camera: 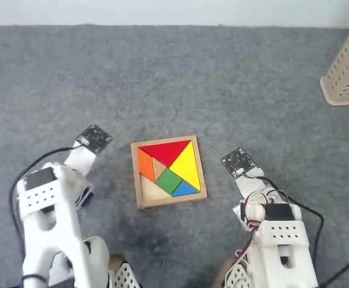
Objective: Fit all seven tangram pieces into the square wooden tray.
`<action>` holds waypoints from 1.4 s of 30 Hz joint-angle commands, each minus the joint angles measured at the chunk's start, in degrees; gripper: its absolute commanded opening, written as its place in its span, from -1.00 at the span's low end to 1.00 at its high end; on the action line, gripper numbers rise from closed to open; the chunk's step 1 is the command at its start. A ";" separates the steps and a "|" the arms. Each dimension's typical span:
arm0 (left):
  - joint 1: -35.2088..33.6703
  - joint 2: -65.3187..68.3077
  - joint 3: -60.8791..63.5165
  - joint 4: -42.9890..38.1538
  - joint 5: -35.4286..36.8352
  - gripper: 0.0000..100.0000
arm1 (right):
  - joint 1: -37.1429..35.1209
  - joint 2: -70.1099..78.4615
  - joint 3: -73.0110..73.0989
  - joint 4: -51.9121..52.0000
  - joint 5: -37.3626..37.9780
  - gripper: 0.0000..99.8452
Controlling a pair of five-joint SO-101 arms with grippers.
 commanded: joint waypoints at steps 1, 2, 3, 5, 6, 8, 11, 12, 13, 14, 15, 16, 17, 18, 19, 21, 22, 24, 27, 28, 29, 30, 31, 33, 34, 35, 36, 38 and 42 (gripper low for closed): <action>-0.79 3.16 0.22 -1.49 -3.96 -0.65 | 0.66 -1.36 -0.26 -0.75 0.88 -0.99; -1.49 4.48 0.22 -1.85 -4.92 -0.65 | 0.66 -1.36 -0.26 -0.75 0.88 -0.99; -1.93 5.98 -0.04 -2.11 -5.63 -0.65 | 0.66 -1.36 -0.26 -0.75 0.88 -0.99; -2.55 8.97 -0.13 -4.92 -5.89 -0.65 | 0.75 -1.36 -0.26 -0.75 0.88 -0.99; -3.08 10.64 -0.13 -6.42 -5.89 -0.65 | 0.75 -1.36 -0.26 -0.75 0.88 -0.99; -3.34 14.15 -0.13 -8.09 -5.89 -0.65 | 0.75 -1.36 -0.26 -0.75 0.88 -0.99; -3.52 18.11 -2.86 -6.59 -5.98 -0.65 | 0.75 -1.36 -0.26 -0.75 0.88 -0.99; -3.52 19.25 -3.82 -5.80 -5.98 -0.65 | 0.75 -1.36 -0.26 -0.75 0.88 -0.99; -3.52 20.40 -4.79 -4.84 -5.98 -0.65 | 0.75 -1.36 -0.26 -0.75 0.88 -0.99; -3.52 21.63 -5.67 -4.04 -5.98 -0.65 | 0.75 -1.36 -0.26 -0.75 0.88 -0.99; -3.52 22.86 -6.46 -3.52 -5.98 -0.65 | 0.75 -1.36 -0.26 -0.75 0.88 -0.99; -3.60 24.09 -7.25 -3.25 -5.98 -0.65 | 0.75 -1.36 -0.26 -0.75 0.88 -0.99; -4.22 25.14 -8.13 -3.25 -5.89 -0.65 | 0.75 -1.36 -0.26 -0.75 0.88 -0.99; -5.01 26.20 -9.27 -3.25 -5.89 -0.65 | 0.75 -1.36 -0.26 -0.75 0.88 -0.99; -5.71 27.16 -10.68 -3.16 -5.89 -0.65 | 0.75 -1.36 -0.26 -0.75 0.88 -0.99; -7.74 29.36 -13.58 -3.16 -5.89 -0.65 | 0.75 -1.36 -0.26 -0.75 0.97 -0.99; -8.62 30.51 -15.08 -2.99 -5.89 -0.65 | 0.75 -1.36 -0.26 -0.75 0.97 -0.99; -10.02 33.05 -17.54 -2.99 -5.80 -0.65 | 0.75 -1.36 -0.26 -0.84 0.97 -0.99; -10.99 37.19 -21.49 -1.32 -5.80 -0.65 | 0.75 -1.36 -0.26 -0.84 0.97 -0.99; -11.08 38.77 -23.08 0.18 -5.80 -0.65 | 0.75 -1.36 -0.26 -0.84 0.97 -0.99; -10.99 40.26 -24.57 1.41 -5.80 -0.65 | 0.75 -1.36 -0.26 -0.84 0.97 -0.99; -10.99 41.76 -26.07 2.29 -5.80 -0.65 | 0.75 -1.36 -0.26 -0.84 0.97 -0.99; -10.99 43.16 -27.47 2.73 -5.80 -0.66 | 0.75 -1.36 -0.26 -0.84 0.97 -0.99; -10.99 45.45 -29.85 2.64 -5.89 -0.72 | 0.75 -1.36 -0.26 -0.84 0.88 -0.99; -10.99 46.24 -30.55 2.55 -5.89 -0.75 | 0.75 -1.36 -0.26 -0.84 0.88 -0.99; -10.99 46.95 -31.16 2.37 -5.98 -0.76 | 0.75 -1.36 -0.26 -0.84 0.88 -0.99; -10.99 47.38 -31.34 1.85 -5.98 -0.78 | 0.75 -1.36 -0.26 -0.84 0.88 -0.99; -10.99 47.65 -31.34 0.79 -5.98 -0.79 | 0.75 -1.36 -0.26 -0.84 0.97 -0.99; -10.99 47.65 -32.48 1.14 -7.47 -0.83 | 0.75 -1.36 -0.26 -0.84 0.97 -0.99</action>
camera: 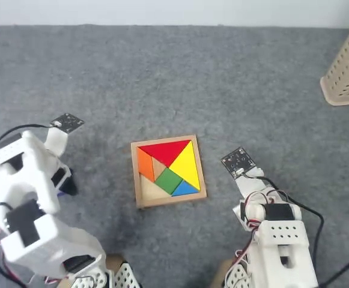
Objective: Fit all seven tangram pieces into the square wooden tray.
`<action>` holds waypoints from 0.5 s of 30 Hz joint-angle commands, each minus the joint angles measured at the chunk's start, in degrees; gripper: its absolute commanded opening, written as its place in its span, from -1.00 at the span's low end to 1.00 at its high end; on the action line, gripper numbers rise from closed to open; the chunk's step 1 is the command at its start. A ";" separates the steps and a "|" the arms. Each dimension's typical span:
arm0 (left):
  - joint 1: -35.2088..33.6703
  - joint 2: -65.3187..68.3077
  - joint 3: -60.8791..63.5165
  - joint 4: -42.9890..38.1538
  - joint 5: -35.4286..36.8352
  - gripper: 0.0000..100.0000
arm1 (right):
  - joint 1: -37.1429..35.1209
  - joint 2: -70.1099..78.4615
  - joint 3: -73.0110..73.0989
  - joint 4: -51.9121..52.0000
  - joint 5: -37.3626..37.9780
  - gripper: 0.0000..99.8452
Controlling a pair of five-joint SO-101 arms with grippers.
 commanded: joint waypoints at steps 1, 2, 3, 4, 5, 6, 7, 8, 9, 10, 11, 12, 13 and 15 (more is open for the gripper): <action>-1.14 3.16 -2.07 -0.88 -2.11 -0.84 | 0.84 -1.36 -0.26 -0.84 1.05 -0.99; -1.14 3.16 -2.77 0.18 -2.20 -0.85 | 0.84 -1.36 -0.26 -0.84 1.05 -0.99; -1.14 3.16 -3.65 1.32 -2.20 -0.85 | 0.84 -1.36 -0.26 -0.84 1.14 -0.99; -1.14 3.16 -4.79 2.73 -2.20 -0.85 | 0.84 -1.36 -0.26 -0.84 1.14 -0.99; -1.14 3.16 -6.11 4.13 -2.20 -0.85 | 0.84 -1.36 -0.26 -0.84 1.14 -0.99; -1.14 3.16 -7.52 5.63 -2.20 -0.85 | 0.84 -1.36 -0.26 -0.84 1.14 -0.99; -1.14 3.16 -9.10 7.21 -2.20 -0.85 | 0.84 -1.36 -0.26 -0.84 1.14 -0.99; -1.14 3.16 -10.51 8.79 -2.20 -0.85 | 0.84 -1.36 -0.26 -0.84 1.14 -0.99; -1.14 3.16 -12.00 10.37 -2.20 -0.85 | 0.84 -1.36 -0.18 -0.84 1.14 -0.99; -1.14 3.16 -13.32 11.87 -2.20 -0.85 | 0.84 -1.36 -0.18 -0.84 1.14 -0.99; -1.14 3.16 -14.55 13.27 -2.20 -0.85 | 0.84 -1.36 -0.18 -0.84 1.14 -0.99; -1.14 3.16 -15.69 14.24 -2.20 -0.85 | 0.84 -1.36 -0.18 -0.84 1.14 -0.99; -1.14 3.16 -16.48 14.86 -2.20 -0.85 | 0.84 -1.36 -0.18 -0.84 1.23 -0.99; -1.14 3.16 -16.92 14.51 -2.20 -0.85 | 0.84 -1.36 -0.18 -0.84 1.23 -0.99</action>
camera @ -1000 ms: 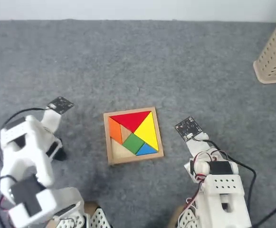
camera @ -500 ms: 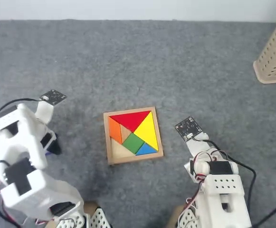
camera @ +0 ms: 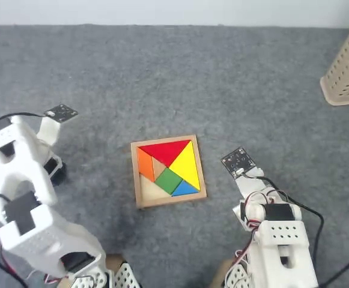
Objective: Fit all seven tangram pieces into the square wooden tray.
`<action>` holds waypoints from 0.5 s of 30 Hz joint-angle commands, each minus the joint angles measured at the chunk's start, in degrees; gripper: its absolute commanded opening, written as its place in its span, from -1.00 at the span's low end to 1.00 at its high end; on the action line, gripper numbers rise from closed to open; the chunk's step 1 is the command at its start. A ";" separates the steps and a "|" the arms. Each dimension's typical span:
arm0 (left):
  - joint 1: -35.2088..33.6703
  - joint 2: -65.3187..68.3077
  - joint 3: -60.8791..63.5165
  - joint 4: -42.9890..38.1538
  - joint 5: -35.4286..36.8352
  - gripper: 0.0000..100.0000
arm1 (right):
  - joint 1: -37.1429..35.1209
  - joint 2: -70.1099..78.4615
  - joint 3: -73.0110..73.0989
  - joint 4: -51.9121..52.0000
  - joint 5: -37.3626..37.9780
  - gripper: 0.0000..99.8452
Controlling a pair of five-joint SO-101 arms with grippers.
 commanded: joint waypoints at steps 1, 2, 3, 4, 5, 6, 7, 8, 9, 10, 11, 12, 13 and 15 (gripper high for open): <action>-0.53 -0.35 -2.59 0.26 -0.62 -0.85 | 0.75 -1.36 -0.18 -0.84 1.23 -0.99; -0.62 -0.35 -2.68 -0.44 -0.62 -0.85 | 0.75 -1.36 -0.18 -0.84 1.23 -0.99; -0.88 -0.35 -2.86 -1.32 -0.53 -0.85 | 0.75 -1.36 -0.18 -0.84 1.23 -0.99; -1.41 -0.44 -3.12 -2.11 -0.53 -0.85 | 0.75 -1.36 -0.18 -0.84 1.23 -0.99; -1.93 -0.70 -3.82 -2.81 -0.53 -0.85 | 0.75 -1.36 -0.18 -0.84 1.23 -0.99; -2.20 -0.79 -4.53 -3.34 -0.53 -0.85 | 0.75 -1.36 -0.18 -0.84 1.23 -0.99; -2.55 -0.97 -4.88 -4.04 -0.53 -0.85 | 0.75 -1.36 -0.18 -0.84 1.23 -0.99; -2.81 -0.97 -4.97 -4.57 -0.53 -0.85 | 0.75 -1.36 -0.18 -0.84 1.23 -0.99; -2.90 -0.79 -4.97 -4.84 -0.53 -0.85 | 0.75 -1.36 -0.18 -0.84 1.23 -0.99; -2.90 -0.62 -4.88 -4.84 -0.62 -0.85 | 0.75 -1.36 -0.18 -0.84 1.23 -0.99; -2.81 -0.26 -4.62 -4.84 -0.62 -0.85 | 0.75 -1.36 -0.18 -0.84 1.23 -0.99; -2.73 0.26 -4.53 -4.84 -0.62 -0.85 | 0.75 -1.36 -0.18 -0.84 1.23 -0.99; -2.64 0.88 -4.35 -4.84 -0.62 -0.85 | 0.75 -1.36 -0.18 -0.84 1.23 -0.99; -2.11 2.37 -4.18 -4.84 -0.70 -0.85 | 0.75 -1.36 -0.18 -0.84 1.23 -0.99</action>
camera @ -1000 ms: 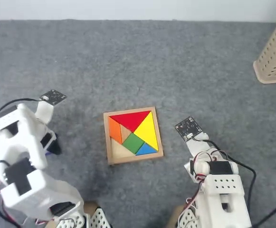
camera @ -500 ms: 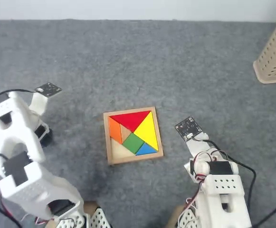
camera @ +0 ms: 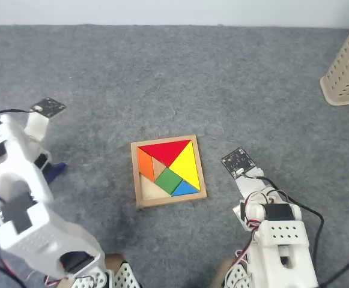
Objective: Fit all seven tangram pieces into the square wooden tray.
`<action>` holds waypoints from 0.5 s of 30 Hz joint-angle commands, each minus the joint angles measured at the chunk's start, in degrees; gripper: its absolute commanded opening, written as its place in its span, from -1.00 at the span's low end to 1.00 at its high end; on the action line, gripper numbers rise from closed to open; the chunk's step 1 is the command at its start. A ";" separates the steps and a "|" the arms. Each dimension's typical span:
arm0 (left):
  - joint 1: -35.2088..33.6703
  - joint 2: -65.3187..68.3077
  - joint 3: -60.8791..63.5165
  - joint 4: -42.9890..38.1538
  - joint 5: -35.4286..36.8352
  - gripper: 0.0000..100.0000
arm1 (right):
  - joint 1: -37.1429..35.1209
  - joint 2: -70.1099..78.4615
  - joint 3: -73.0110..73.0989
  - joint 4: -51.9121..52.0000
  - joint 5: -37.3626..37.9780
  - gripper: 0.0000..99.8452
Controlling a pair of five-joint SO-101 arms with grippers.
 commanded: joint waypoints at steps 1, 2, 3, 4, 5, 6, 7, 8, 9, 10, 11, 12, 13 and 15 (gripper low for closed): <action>0.70 1.14 -1.36 -0.62 -0.53 -0.85 | 0.84 -1.36 -0.18 -0.84 1.14 -0.99; 0.88 1.85 -1.36 -0.62 -0.53 -0.85 | 0.84 -1.36 -0.18 -0.84 1.14 -0.99; 1.14 2.64 -1.36 -0.62 -0.53 -0.85 | 0.84 -1.36 -0.18 -0.84 1.14 -0.99; 1.49 3.25 -1.36 -0.62 -0.53 -0.85 | 0.84 -1.36 -0.18 -0.84 1.14 -0.99; 1.67 3.78 -1.36 -0.62 -0.53 -0.86 | 0.84 -1.36 -0.18 -0.84 1.14 -0.99; 1.85 3.96 -1.36 -0.62 -0.44 -0.86 | 0.84 -1.36 -0.18 -0.84 1.14 -0.99; 1.85 4.04 -1.36 -0.62 -0.26 -0.89 | 0.84 -1.36 -0.18 -0.84 1.14 -0.99; 1.85 4.04 -1.54 -0.53 -0.09 -0.94 | 0.84 -1.36 -0.18 -0.84 1.14 -0.99; 1.85 3.78 -1.63 -0.26 0.62 -0.99 | 0.84 -1.36 -0.18 -0.84 1.14 -0.99; 1.85 2.99 -1.63 -0.26 2.20 -0.98 | 0.84 -1.36 -0.18 -0.84 1.14 -0.99; 1.85 1.85 -1.63 -0.18 4.04 -0.98 | 0.84 -1.36 -0.18 -0.84 1.14 -0.99; 1.85 0.35 -1.45 0.09 5.71 -0.98 | 0.84 -1.36 -0.18 -0.84 1.14 -0.99; 1.93 -1.49 -1.36 1.23 6.95 -0.98 | 0.84 -1.36 -0.18 -0.84 1.14 -0.99; 2.99 -5.54 -1.10 4.84 8.79 -0.98 | 0.84 -1.36 -0.18 -0.92 1.14 -0.99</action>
